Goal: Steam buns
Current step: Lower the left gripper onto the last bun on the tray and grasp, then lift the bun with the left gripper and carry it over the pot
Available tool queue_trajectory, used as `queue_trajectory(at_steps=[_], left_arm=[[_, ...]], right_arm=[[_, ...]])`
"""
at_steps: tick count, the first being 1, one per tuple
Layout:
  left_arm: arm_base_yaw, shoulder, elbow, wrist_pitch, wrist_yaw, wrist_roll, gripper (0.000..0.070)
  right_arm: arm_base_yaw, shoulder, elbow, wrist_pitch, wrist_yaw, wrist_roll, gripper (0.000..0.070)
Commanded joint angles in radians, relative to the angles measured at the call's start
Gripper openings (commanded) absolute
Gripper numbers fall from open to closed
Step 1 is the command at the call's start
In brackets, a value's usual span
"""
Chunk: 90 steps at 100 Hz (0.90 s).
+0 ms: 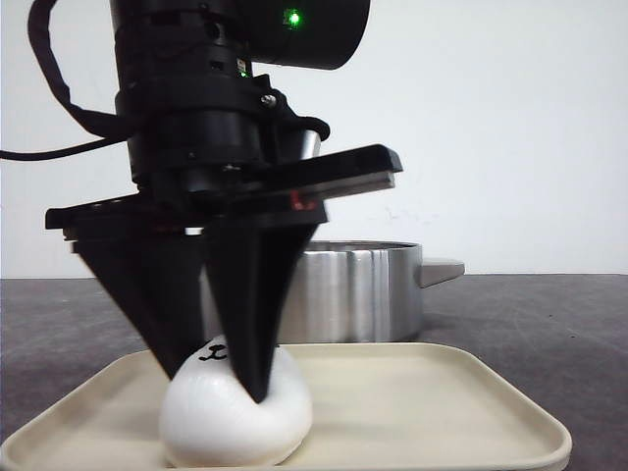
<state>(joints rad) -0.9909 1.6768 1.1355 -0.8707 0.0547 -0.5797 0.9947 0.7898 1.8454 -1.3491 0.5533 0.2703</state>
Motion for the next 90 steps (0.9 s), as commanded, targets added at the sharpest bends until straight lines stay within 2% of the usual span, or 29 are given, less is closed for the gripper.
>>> queue_trajectory(at_steps=[1, 22, 54, 63, 68, 76, 90], left_arm=[[-0.014, 0.031, 0.007, -0.002, -0.005, 0.027, 0.0000], [-0.035, -0.037, 0.045, -0.031, -0.003, 0.051, 0.0000], [-0.050, -0.257, 0.194, -0.029, -0.004, 0.017, 0.0000], [-0.046, -0.295, 0.233, -0.032, -0.041, 0.017, 0.0000], [-0.035, -0.303, 0.259, -0.044, -0.076, 0.024, 0.0000], [0.003, -0.303, 0.298, -0.074, -0.108, 0.076, 0.0000], [0.106, -0.269, 0.330, -0.084, -0.088, 0.126, 0.0000]], right_arm=[[0.011, 0.011, 0.017, -0.066, 0.005, 0.011, 0.0007], [0.011, 0.011, 0.017, -0.066, 0.005, 0.011, 0.0007], [0.011, 0.011, 0.017, -0.066, 0.005, 0.011, 0.0007], [0.011, 0.011, 0.017, -0.066, 0.005, 0.011, 0.0007], [0.011, 0.011, 0.017, -0.066, 0.005, 0.011, 0.0007], [0.011, 0.011, 0.017, -0.066, 0.005, 0.011, 0.0007], [0.011, 0.011, 0.017, -0.066, 0.005, 0.011, 0.0007]])
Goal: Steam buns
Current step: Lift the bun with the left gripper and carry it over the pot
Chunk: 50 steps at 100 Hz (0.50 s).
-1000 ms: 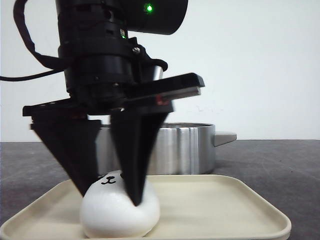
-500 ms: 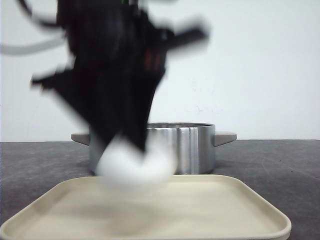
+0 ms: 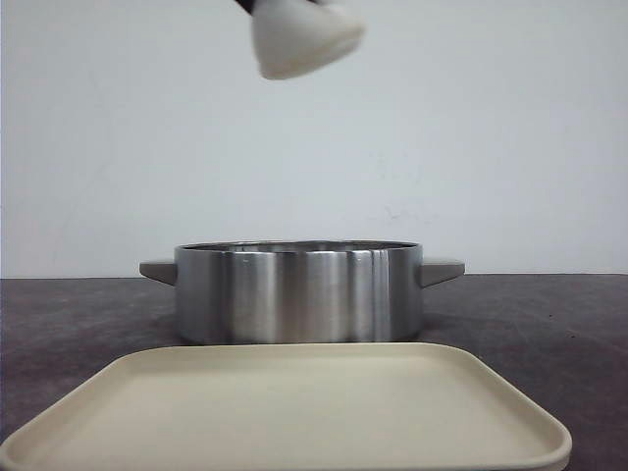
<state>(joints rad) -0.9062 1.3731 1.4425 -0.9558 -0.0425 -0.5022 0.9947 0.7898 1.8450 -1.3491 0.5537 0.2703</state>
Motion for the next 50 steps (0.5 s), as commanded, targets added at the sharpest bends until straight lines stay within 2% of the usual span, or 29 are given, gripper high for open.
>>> queue_trajectory(at_steps=[1, 18, 29, 50], left_arm=[[0.029, 0.037, 0.023, 0.003, 0.010, 0.051, 0.0000], [0.158, 0.096, 0.024, 0.008, 0.031, 0.109, 0.0000], [0.233, 0.148, 0.025, 0.015, 0.083, 0.125, 0.0000], [0.294, 0.271, 0.095, 0.036, 0.130, 0.142, 0.0001]], right_arm=[[0.011, 0.011, 0.018, -0.066, 0.005, 0.011, 0.0007], [0.011, 0.011, 0.017, -0.066, 0.005, 0.011, 0.0007], [0.011, 0.011, 0.015, -0.066, 0.026, 0.011, 0.0007], [0.011, 0.011, -0.007, -0.068, 0.027, 0.012, 0.0007]])
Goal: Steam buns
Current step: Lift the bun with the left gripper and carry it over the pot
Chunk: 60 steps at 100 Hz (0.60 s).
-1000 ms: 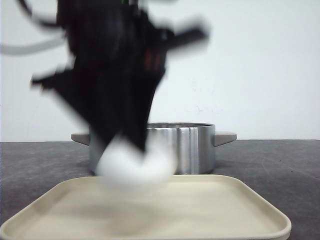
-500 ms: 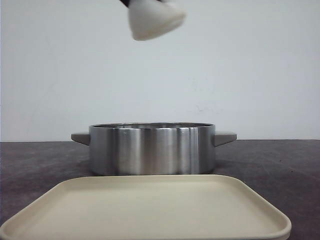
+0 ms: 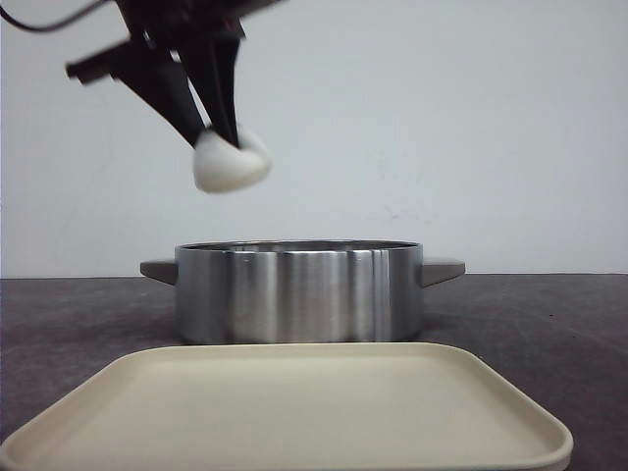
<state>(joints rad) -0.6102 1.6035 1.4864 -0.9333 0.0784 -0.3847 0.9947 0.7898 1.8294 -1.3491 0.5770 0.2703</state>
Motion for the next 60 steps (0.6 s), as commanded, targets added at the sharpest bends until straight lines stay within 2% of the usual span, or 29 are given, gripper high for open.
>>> queue_trajectory(at_steps=[1, 29, 60], left_arm=[[-0.002, 0.044, 0.055, 0.013, 0.009, 0.025, 0.0001], [0.002, 0.206, 0.196, -0.010, 0.028, 0.055, 0.0000], [0.013, 0.356, 0.206, -0.071, 0.023, 0.089, 0.0000]], right_arm=[[0.011, 0.011, 0.008, -0.068, 0.003, 0.012, 0.0007], [0.011, 0.011, -0.042, -0.068, 0.003, 0.045, 0.0007], [0.011, 0.011, -0.048, -0.068, 0.004, 0.045, 0.0007]])
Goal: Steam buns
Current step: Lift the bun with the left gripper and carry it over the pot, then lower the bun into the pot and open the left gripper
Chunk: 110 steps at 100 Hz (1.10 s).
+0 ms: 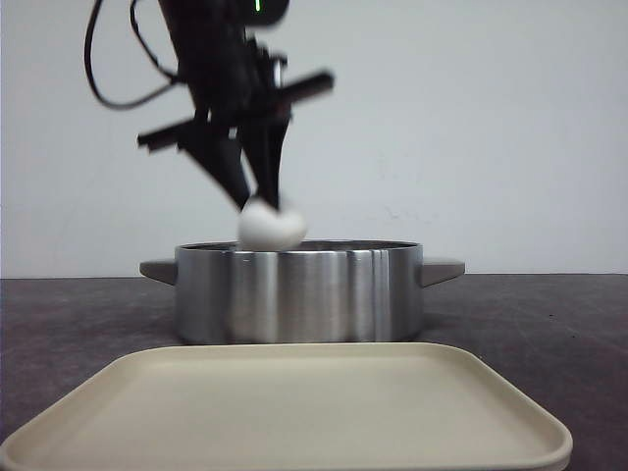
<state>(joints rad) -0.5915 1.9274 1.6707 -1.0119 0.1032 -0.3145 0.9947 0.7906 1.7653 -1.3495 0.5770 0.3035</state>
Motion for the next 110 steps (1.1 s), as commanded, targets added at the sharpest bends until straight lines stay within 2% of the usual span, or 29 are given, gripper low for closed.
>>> queue_trajectory(at_steps=[1, 40, 43, 46, 57, 60, 63, 85, 100, 105, 110], left_arm=[[-0.006, 0.036, 0.022, 0.009, -0.002, 0.019, 0.0000], [-0.003, 0.136, 0.022, 0.005, -0.001, 0.015, 0.0014], [-0.003, 0.136, 0.022, 0.009, -0.002, 0.015, 0.0060], [-0.003, 0.136, 0.022, 0.014, -0.002, 0.015, 0.0135], [-0.001, 0.136, 0.030, 0.009, -0.002, 0.010, 0.0511], [0.002, 0.136, 0.035, 0.002, -0.002, 0.010, 0.0577], [0.003, 0.136, 0.041, -0.006, -0.002, 0.010, 0.0604], [0.007, 0.135, 0.125, -0.071, -0.006, 0.013, 0.0607], [0.007, 0.135, 0.251, -0.159, -0.010, 0.017, 0.0604], [0.006, 0.135, 0.309, -0.203, -0.027, 0.028, 0.0592], [0.003, 0.132, 0.373, -0.245, -0.061, 0.053, 0.0576]], right_arm=[[0.011, 0.010, 0.016, -0.068, 0.004, 0.012, 0.0007], [0.011, 0.010, 0.016, -0.068, 0.027, 0.012, 0.0007], [0.011, 0.010, 0.016, -0.068, 0.027, 0.012, 0.0007], [0.011, 0.010, 0.016, -0.068, 0.027, 0.012, 0.0007], [0.011, 0.010, 0.016, -0.068, 0.027, 0.012, 0.0007], [0.011, 0.010, 0.016, -0.068, 0.027, 0.011, 0.0007], [0.011, 0.010, 0.016, -0.068, 0.027, 0.011, 0.0007], [0.011, 0.010, 0.016, -0.068, 0.027, 0.012, 0.0007], [0.011, 0.010, 0.016, -0.068, 0.031, 0.011, 0.0007], [0.011, 0.010, 0.014, -0.066, 0.061, 0.011, 0.0007], [0.011, 0.010, 0.012, -0.063, 0.131, 0.011, 0.0007]])
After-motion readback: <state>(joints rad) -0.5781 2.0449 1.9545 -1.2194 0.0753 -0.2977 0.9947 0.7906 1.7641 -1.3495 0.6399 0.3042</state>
